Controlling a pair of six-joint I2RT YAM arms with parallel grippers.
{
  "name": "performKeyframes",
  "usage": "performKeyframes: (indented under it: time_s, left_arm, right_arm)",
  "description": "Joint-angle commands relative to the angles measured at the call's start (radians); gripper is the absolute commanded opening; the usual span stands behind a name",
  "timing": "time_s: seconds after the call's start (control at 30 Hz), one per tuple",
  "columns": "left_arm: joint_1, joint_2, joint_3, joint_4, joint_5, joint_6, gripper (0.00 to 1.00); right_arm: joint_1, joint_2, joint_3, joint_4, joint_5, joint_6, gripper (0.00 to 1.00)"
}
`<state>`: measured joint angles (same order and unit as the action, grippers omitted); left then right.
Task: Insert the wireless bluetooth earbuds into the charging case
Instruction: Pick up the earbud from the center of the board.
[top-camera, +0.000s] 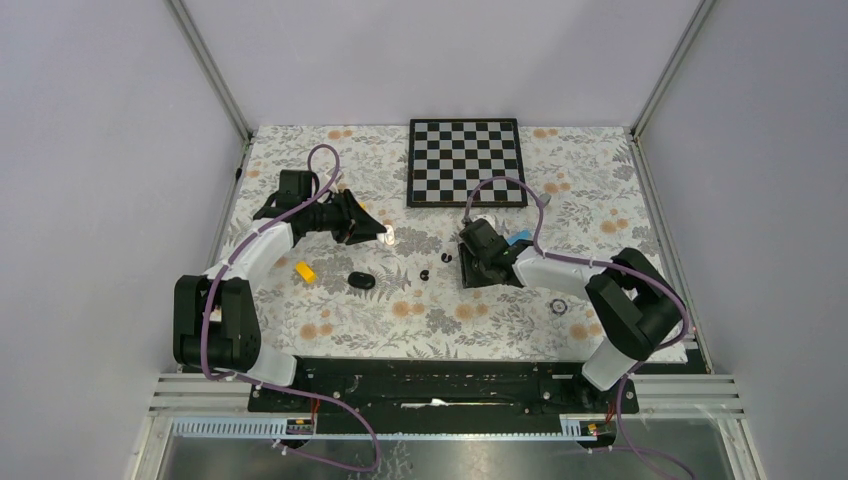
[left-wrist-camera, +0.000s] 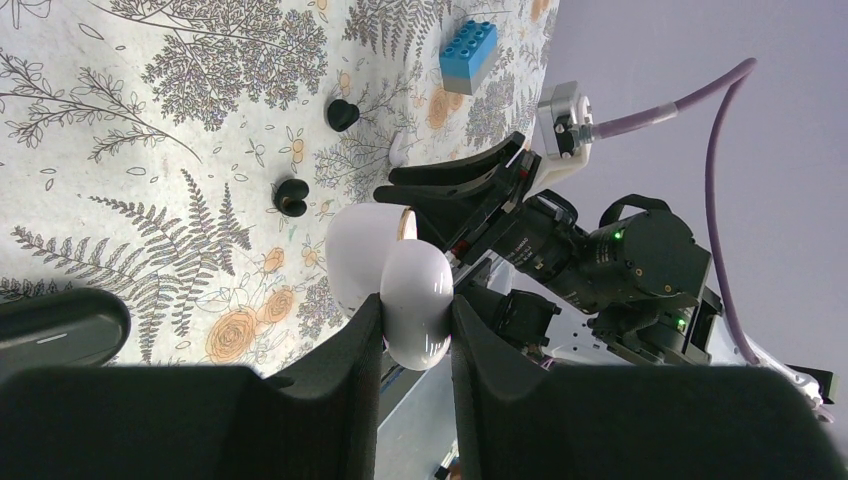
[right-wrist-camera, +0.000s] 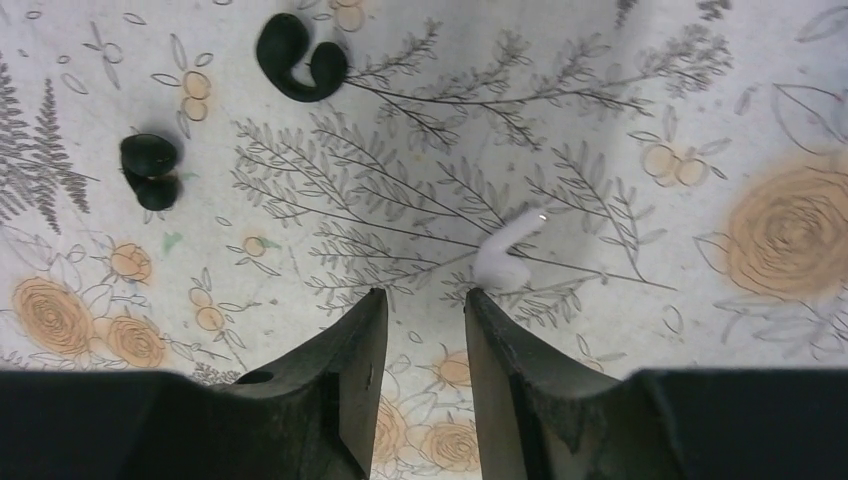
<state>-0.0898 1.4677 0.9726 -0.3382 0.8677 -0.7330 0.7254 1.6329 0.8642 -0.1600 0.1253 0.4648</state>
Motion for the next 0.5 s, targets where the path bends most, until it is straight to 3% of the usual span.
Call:
performKeyframes:
  time_s: [0.0, 0.17, 0.47]
  left_arm:
    - [-0.002, -0.03, -0.004, 0.042, 0.014, 0.009, 0.0]
    - [-0.002, -0.032, -0.006, 0.043, 0.015, 0.01, 0.0]
    - [-0.003, -0.026, -0.009, 0.045, 0.013, 0.014, 0.0]
  right_arm:
    - [-0.004, 0.036, 0.045, 0.081, -0.055, -0.003, 0.43]
    - [-0.003, 0.043, 0.073, 0.101, -0.115, -0.05, 0.44]
    - [-0.013, -0.136, -0.045, 0.053, 0.047, -0.055, 0.46]
